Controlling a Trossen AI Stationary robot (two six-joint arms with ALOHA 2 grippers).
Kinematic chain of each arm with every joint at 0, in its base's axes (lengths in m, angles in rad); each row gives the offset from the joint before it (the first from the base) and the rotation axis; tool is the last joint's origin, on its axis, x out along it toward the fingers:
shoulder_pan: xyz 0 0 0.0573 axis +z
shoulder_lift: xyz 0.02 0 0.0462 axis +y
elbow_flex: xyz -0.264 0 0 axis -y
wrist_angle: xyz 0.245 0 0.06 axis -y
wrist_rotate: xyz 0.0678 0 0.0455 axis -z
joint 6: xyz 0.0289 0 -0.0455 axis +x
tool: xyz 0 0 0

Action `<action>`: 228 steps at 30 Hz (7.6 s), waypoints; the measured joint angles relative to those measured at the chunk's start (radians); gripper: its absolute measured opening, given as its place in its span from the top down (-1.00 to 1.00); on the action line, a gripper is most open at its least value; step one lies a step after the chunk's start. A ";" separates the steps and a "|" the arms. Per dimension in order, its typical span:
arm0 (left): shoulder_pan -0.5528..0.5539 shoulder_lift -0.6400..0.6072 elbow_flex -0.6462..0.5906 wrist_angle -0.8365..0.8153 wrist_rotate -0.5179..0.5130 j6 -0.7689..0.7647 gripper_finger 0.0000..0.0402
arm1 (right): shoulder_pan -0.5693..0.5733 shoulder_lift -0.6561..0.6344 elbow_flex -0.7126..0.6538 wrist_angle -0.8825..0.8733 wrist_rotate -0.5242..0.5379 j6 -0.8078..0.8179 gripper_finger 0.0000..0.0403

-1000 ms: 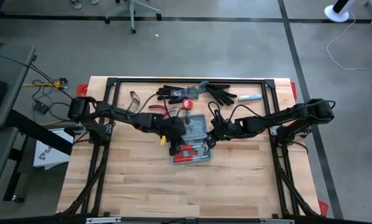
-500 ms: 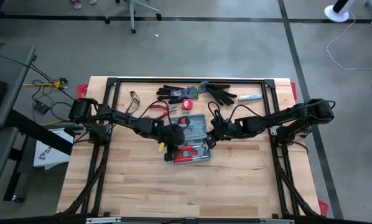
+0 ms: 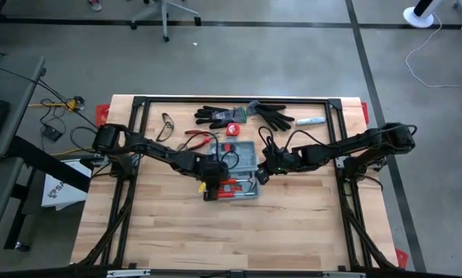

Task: Prefit tool cases
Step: Remove the orange hammer from the gray tool box

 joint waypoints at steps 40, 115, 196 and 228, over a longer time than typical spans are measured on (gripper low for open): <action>0.086 -0.117 0.024 0.027 0.216 -0.077 0.85 | 0.022 0.214 0.001 0.356 -0.252 0.034 1.00; 0.038 -0.225 0.098 -0.101 0.016 -0.156 0.98 | 0.031 0.032 0.231 -0.092 0.060 -0.091 1.00; 0.104 0.124 0.103 0.090 -0.074 0.121 0.95 | 0.000 0.372 0.233 -0.079 -0.186 -0.095 1.00; 0.105 -0.104 -0.110 0.008 0.117 -0.191 1.00 | 0.085 0.342 0.235 -0.097 -0.157 -0.002 1.00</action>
